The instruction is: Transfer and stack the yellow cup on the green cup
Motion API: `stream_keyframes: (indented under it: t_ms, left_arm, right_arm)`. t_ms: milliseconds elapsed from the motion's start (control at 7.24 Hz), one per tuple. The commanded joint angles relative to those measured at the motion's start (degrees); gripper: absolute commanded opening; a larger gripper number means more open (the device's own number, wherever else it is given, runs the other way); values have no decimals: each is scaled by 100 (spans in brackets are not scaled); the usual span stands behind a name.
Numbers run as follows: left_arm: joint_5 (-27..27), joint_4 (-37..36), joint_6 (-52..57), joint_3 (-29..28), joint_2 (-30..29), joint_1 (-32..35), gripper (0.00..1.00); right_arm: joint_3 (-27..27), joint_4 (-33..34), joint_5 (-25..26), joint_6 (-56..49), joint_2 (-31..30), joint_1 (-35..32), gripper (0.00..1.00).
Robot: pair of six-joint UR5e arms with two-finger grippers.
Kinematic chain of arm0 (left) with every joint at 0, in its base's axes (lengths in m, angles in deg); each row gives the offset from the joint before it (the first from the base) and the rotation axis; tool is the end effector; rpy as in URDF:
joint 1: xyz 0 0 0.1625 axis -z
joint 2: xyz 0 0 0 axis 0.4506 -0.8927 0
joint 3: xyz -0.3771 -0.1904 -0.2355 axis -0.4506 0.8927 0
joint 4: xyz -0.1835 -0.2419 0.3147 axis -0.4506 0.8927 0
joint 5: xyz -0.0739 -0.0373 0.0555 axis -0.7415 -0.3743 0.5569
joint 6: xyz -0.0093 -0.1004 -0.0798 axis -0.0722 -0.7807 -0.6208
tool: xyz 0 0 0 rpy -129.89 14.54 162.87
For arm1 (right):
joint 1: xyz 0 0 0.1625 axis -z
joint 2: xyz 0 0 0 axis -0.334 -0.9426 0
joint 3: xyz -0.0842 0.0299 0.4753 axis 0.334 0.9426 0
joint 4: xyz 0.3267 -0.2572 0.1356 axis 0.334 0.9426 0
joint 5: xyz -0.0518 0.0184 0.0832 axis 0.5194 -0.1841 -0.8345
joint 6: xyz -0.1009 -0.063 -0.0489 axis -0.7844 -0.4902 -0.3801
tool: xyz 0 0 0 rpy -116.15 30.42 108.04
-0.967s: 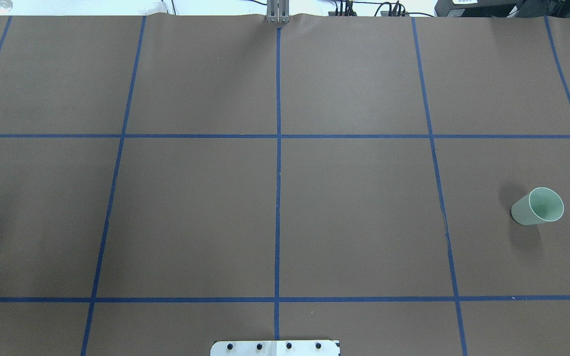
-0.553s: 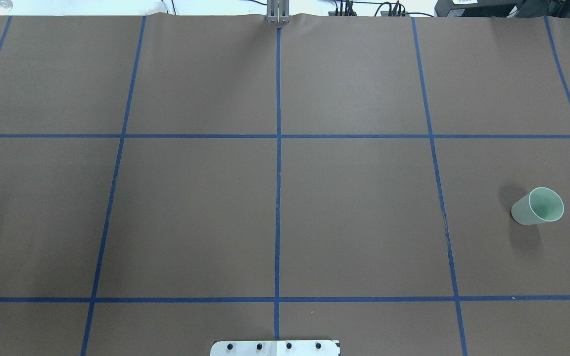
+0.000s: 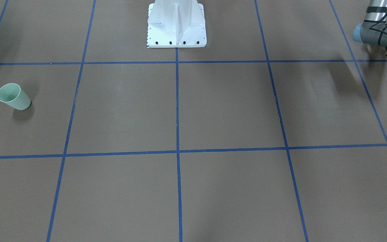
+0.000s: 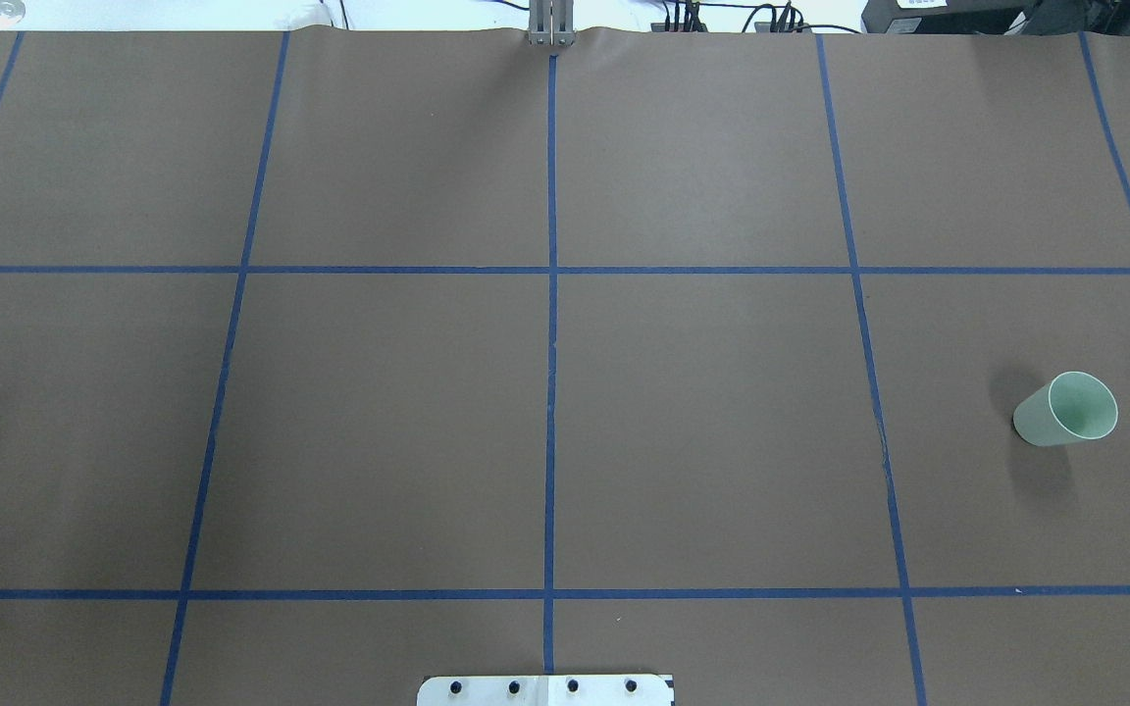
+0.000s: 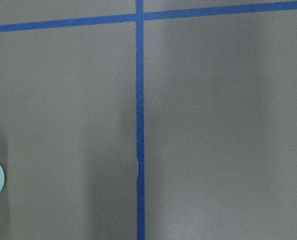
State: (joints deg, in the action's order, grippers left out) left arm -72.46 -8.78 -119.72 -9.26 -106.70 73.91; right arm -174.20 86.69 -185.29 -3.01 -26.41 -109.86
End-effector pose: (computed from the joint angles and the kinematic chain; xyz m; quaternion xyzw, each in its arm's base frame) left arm 0.0891 -0.1951 1.0080 -0.1974 -0.4799 -0.7407 0.4267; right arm 0.0347 -0.3796 0.7948 0.0194 -0.4365 0.0218 0.8992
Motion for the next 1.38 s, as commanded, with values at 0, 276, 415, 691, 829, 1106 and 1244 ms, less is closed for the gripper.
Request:
stream_keyframes:
  t_ms: [0,276,415,691,829,1106,1244]
  left_arm:
    - [41,3,233,-5,91,-2,21]
    - [173,20,532,12,345,-2,16]
    - [260,55,734,64,521,7,15]
    - [531,73,1060,501,1038,16,9]
    - [934,73,1244,983,1389,42,9]
    - [1714,82,1771,1347,1542,103,6]
    - [2216,117,2112,1496,1490,443,6]
  right_arm:
    - [0,0,0,3,3,9,100]
    - [0,0,0,3,3,17,100]
    - [-9,0,0,3,12,26,100]
    - [0,9,0,3,117,79,100]
    - [9,9,0,3,152,96,100]
    - [26,9,0,12,170,97,100]
    - [26,9,0,21,170,97,100]
